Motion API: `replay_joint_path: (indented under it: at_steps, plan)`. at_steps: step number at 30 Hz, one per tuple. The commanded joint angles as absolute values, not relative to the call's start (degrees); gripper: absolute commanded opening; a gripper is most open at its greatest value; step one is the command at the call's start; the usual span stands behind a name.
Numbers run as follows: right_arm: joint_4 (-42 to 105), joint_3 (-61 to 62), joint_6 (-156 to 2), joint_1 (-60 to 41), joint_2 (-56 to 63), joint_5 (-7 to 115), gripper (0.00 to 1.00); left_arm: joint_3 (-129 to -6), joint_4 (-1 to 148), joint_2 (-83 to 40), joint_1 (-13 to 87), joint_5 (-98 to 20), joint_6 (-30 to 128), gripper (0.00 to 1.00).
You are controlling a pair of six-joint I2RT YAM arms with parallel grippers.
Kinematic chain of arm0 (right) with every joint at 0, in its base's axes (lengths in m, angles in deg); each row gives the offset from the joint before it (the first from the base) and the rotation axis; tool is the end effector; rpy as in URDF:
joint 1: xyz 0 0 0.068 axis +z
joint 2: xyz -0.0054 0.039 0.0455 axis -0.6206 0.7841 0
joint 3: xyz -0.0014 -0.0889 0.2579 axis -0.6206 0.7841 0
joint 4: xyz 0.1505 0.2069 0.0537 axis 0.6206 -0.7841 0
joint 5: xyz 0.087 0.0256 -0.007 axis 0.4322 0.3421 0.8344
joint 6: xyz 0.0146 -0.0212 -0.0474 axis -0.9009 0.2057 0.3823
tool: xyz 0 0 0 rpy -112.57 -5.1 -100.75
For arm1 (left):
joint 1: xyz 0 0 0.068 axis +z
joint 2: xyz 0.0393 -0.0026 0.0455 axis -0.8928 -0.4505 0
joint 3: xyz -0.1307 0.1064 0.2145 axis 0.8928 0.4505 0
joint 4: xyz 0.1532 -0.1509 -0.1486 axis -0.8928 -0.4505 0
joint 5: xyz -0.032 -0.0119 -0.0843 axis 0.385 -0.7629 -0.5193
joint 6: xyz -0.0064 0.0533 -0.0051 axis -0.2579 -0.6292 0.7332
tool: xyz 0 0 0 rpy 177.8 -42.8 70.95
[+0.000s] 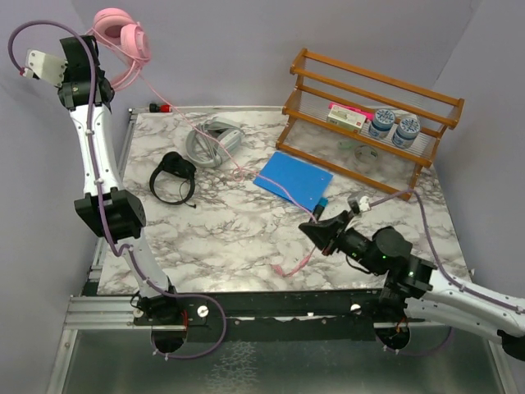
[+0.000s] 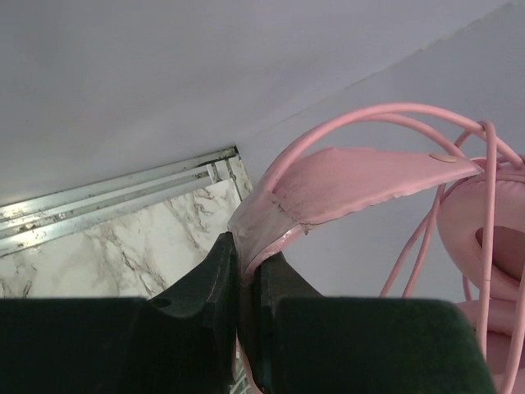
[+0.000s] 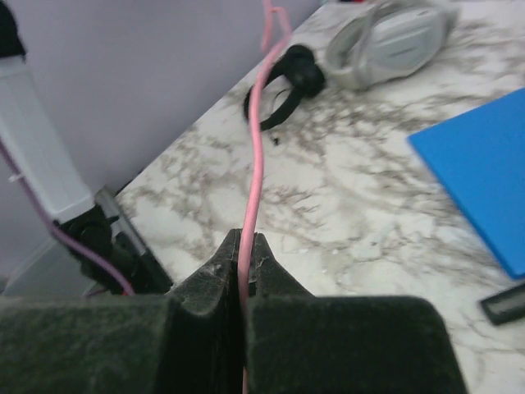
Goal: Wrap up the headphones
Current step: Wrap the headphones cable around the headphones.
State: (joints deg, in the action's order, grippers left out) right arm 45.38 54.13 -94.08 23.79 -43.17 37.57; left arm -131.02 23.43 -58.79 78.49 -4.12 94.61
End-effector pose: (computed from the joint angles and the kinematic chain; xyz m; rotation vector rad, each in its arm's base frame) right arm 0.0812 0.1424 0.2708 -0.4215 1.6017 1.0575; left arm 0.4037 0.1268 0.4592 -1.3799 1.4020 -0.0007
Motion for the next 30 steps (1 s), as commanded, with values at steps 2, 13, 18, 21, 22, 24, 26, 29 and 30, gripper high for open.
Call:
replay_joint_path:
  at_steps: [2, 13, 18, 21, 22, 24, 26, 29, 30]
  plan:
    - [23.2, 45.8, -89.1, 23.9, -53.3, 14.3, 0.01, -129.0, 30.0, -55.4, 78.5, -3.5, 96.5, 0.0]
    - [-21.8, 33.8, -137.9, 23.9, -55.1, -35.8, 0.01, -126.7, 30.0, -54.6, 80.6, -4.0, 96.9, 0.0]
    - [-34.8, 29.9, -147.8, 23.9, -52.5, -41.3, 0.94, -126.8, 30.0, -54.3, 81.1, -6.3, 97.4, 0.0]
    - [-21.3, 28.9, -129.0, 23.9, -51.1, -39.1, 1.0, -127.0, 30.1, -53.8, 81.1, -8.8, 98.2, 0.0]
    - [-15.0, 29.2, -121.3, 23.9, -50.7, -37.0, 1.0, -127.1, 30.1, -53.5, 81.1, -9.6, 98.6, 0.0]
    - [4.0, 32.2, -96.5, 23.9, -50.0, -27.8, 1.0, -127.3, 30.1, -53.0, 81.0, -11.7, 99.2, 0.0]
    - [15.4, 35.4, -80.4, 23.9, -49.8, -10.9, 0.99, -127.3, 30.1, -52.3, 81.0, -14.1, 99.6, 0.0]
    - [23.4, 39.2, -76.1, 23.9, -49.0, 4.5, 0.98, -126.8, 30.1, -51.2, 80.9, -17.9, 99.9, 0.0]
    - [27.5, 40.7, -74.0, 23.9, -48.3, 8.8, 0.98, -126.6, 30.1, -50.8, 80.8, -19.4, 99.9, 0.0]
